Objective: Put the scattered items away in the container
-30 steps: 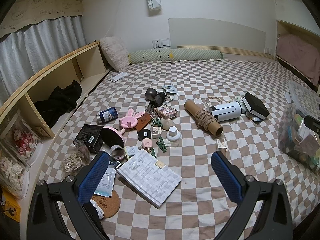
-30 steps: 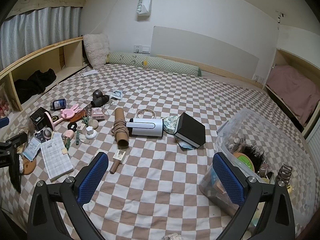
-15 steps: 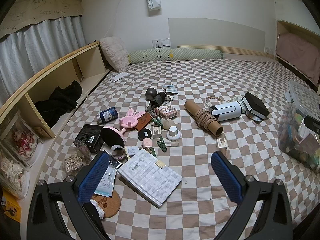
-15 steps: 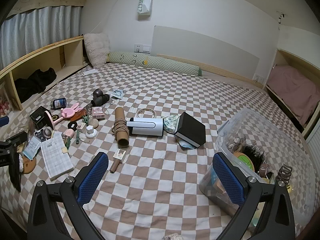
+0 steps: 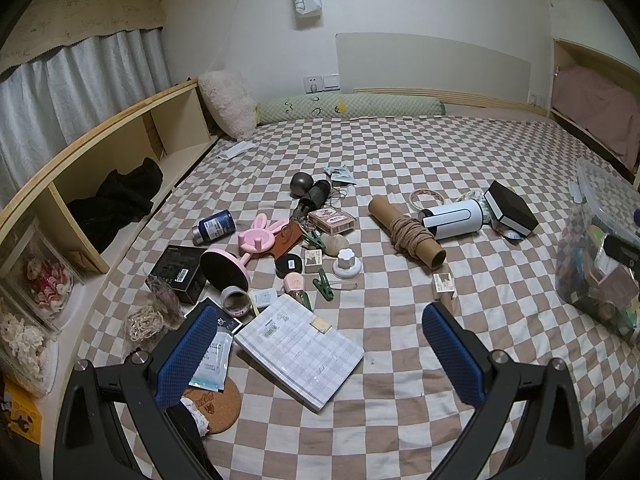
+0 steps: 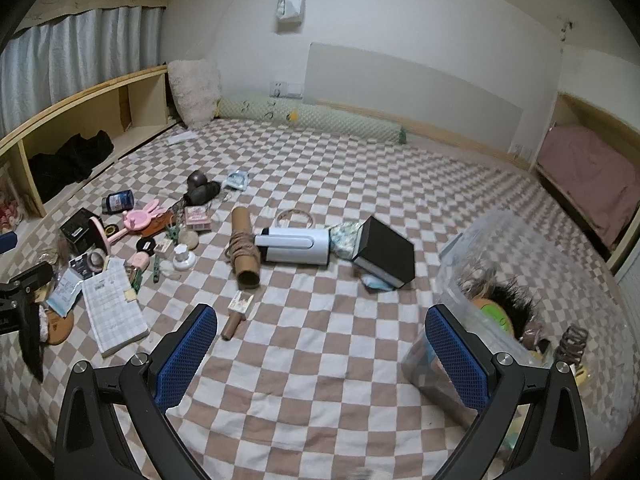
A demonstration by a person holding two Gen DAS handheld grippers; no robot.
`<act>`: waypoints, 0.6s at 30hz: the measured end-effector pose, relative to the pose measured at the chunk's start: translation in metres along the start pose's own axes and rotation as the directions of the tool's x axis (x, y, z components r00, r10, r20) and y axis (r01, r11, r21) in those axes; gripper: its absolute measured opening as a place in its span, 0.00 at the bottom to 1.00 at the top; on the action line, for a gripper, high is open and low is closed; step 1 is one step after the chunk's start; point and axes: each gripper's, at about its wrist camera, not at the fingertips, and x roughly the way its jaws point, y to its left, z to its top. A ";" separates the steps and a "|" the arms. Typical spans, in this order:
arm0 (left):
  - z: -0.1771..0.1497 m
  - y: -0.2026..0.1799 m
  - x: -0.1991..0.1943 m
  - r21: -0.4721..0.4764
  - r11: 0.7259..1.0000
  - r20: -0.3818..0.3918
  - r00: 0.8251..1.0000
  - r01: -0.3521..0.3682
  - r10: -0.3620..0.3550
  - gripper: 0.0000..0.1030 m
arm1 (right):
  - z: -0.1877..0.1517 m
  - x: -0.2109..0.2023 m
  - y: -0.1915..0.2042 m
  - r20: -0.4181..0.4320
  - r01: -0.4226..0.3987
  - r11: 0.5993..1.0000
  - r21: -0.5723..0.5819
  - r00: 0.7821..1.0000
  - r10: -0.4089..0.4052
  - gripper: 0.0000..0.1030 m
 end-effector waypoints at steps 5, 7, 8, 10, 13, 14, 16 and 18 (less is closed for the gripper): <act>0.001 0.015 0.003 -0.045 0.999 -0.003 1.000 -0.021 0.021 1.00 | -0.001 0.008 0.002 -0.032 -0.047 0.999 0.016 0.998 0.047 1.00; 0.002 0.021 0.005 -0.062 0.998 -0.004 1.000 -0.029 0.029 1.00 | -0.001 0.014 0.005 -0.056 -0.067 0.998 0.012 0.996 0.067 1.00; 0.002 0.024 0.006 -0.071 0.997 -0.006 0.999 -0.033 0.032 1.00 | -0.002 0.018 0.006 -0.069 -0.077 0.997 0.011 0.995 0.077 1.00; 0.001 0.029 0.008 -0.080 0.996 -0.014 0.999 -0.039 0.038 1.00 | -0.002 0.027 0.010 -0.097 -0.095 0.995 0.004 0.991 0.095 1.00; -0.001 0.035 0.012 -0.091 0.995 -0.027 0.999 -0.047 0.045 1.00 | -0.005 0.042 0.019 -0.144 -0.118 0.993 -0.014 0.983 0.114 1.00; -0.002 0.037 0.013 -0.093 0.995 -0.030 0.999 -0.047 0.045 1.00 | -0.006 0.047 0.022 -0.161 -0.125 0.992 -0.022 0.980 0.119 1.00; -0.002 0.039 0.013 -0.096 0.995 -0.033 0.999 -0.041 0.038 1.00 | -0.008 0.057 0.028 -0.188 -0.146 0.989 -0.029 0.972 0.138 1.00; -0.003 0.041 0.014 -0.098 0.994 -0.037 0.999 -0.040 0.037 1.00 | -0.010 0.067 0.034 -0.219 -0.179 0.984 -0.023 0.961 0.170 1.00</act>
